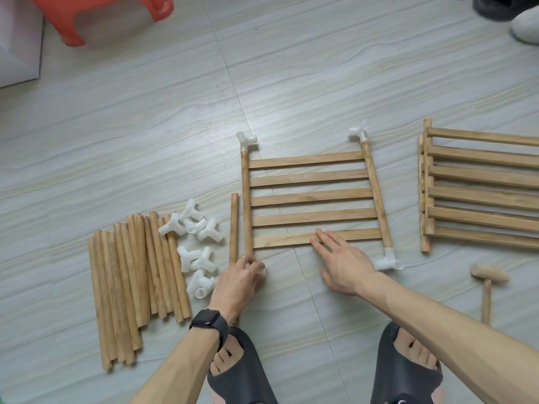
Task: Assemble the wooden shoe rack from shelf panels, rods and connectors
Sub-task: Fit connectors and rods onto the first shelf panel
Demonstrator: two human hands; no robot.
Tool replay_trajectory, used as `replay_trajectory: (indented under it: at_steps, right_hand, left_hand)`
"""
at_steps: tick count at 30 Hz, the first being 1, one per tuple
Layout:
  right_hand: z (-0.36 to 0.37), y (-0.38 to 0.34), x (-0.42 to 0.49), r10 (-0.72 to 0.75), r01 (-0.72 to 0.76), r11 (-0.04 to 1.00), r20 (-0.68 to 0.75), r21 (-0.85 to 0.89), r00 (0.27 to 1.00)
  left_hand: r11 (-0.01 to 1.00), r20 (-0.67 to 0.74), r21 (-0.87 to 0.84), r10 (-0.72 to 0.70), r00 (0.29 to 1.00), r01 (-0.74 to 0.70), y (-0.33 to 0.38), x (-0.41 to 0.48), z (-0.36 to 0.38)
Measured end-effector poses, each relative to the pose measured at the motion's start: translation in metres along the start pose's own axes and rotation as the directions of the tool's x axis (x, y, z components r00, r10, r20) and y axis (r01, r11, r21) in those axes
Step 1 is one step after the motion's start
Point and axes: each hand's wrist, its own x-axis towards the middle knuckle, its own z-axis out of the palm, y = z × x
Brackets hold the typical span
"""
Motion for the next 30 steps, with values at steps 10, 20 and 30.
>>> replay_trajectory:
  at_steps: [10,20,30]
  right_hand:
    - [0.003,-0.003,-0.002,0.005,-0.005,1.0,-0.005,-0.026,1.0]
    - [0.002,-0.002,-0.001,0.0,0.0,0.999,0.016,-0.047,1.0]
    - [-0.002,-0.006,-0.002,0.014,-0.01,0.998,0.059,-0.064,0.998]
  left_hand:
    - [0.961,-0.08,0.041,-0.271,0.959,0.274,0.009,-0.002,-0.014]
    - [0.933,0.02,-0.126,-0.337,0.941,0.337,0.024,0.008,-0.014]
    - [0.907,0.033,-0.118,-0.404,0.914,0.405,0.029,0.007,-0.02]
